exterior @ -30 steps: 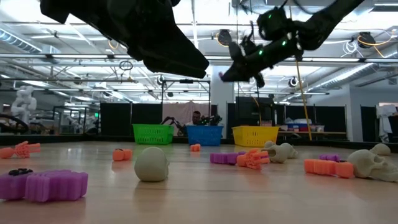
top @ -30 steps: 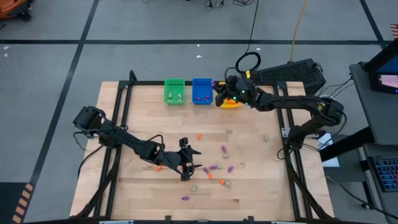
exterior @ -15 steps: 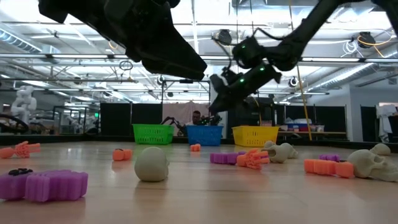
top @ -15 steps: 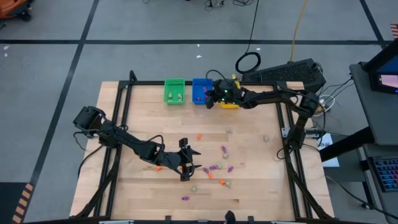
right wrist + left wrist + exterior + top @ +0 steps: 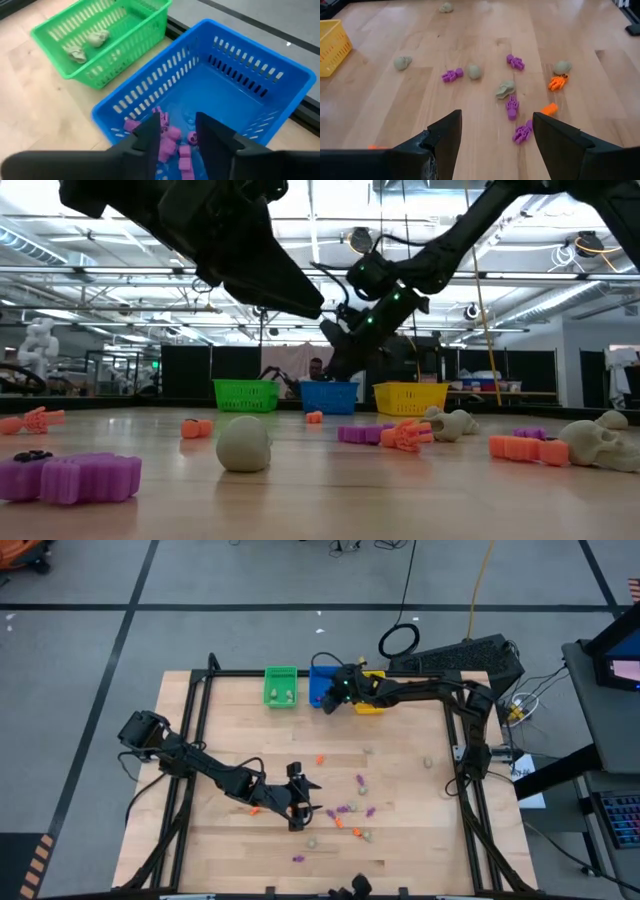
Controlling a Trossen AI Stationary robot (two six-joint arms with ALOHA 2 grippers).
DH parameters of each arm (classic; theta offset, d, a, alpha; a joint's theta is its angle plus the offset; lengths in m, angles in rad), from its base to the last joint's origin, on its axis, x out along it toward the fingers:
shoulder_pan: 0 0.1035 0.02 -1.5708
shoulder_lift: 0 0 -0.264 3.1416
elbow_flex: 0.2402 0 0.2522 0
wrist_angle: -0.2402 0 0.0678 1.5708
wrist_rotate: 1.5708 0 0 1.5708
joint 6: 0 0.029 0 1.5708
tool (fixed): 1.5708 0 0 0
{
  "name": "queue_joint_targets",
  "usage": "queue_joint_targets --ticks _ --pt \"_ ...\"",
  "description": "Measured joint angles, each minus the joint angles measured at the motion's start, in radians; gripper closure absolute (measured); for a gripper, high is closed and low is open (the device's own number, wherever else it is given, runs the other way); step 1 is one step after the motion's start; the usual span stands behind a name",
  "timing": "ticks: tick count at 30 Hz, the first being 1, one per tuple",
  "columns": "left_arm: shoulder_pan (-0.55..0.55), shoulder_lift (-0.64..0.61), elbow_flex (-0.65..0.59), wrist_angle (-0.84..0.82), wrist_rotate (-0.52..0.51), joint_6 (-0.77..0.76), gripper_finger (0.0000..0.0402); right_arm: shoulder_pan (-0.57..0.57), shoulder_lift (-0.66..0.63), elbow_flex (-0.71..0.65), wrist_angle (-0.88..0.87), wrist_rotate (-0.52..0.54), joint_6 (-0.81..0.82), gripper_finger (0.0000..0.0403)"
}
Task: Sort Halloween decoration
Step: Put the purple skeleton toy into the blue bin
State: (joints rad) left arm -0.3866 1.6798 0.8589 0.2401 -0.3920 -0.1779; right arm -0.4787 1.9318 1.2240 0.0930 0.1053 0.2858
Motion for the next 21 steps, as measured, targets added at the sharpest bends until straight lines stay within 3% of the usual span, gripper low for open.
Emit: queue_joint_targets --ticks 8,12,16,21 --pt "0.017 0.017 0.000 0.001 0.004 0.007 0.0159 0.100 -0.226 -0.001 -0.310 -0.002 -0.086 0.0260" --pt "0.022 0.045 0.001 -0.001 0.116 0.040 0.0159 0.225 -0.382 -0.065 -0.429 -0.002 -0.091 0.0259" --pt "0.019 0.087 0.001 0.036 0.216 0.086 0.0159 0.379 -0.533 -0.218 -0.423 0.011 -0.020 0.0259" --pt "0.025 0.120 0.000 0.084 0.257 0.118 0.0159 0.592 -0.681 -0.460 -0.248 0.172 0.100 0.0259"
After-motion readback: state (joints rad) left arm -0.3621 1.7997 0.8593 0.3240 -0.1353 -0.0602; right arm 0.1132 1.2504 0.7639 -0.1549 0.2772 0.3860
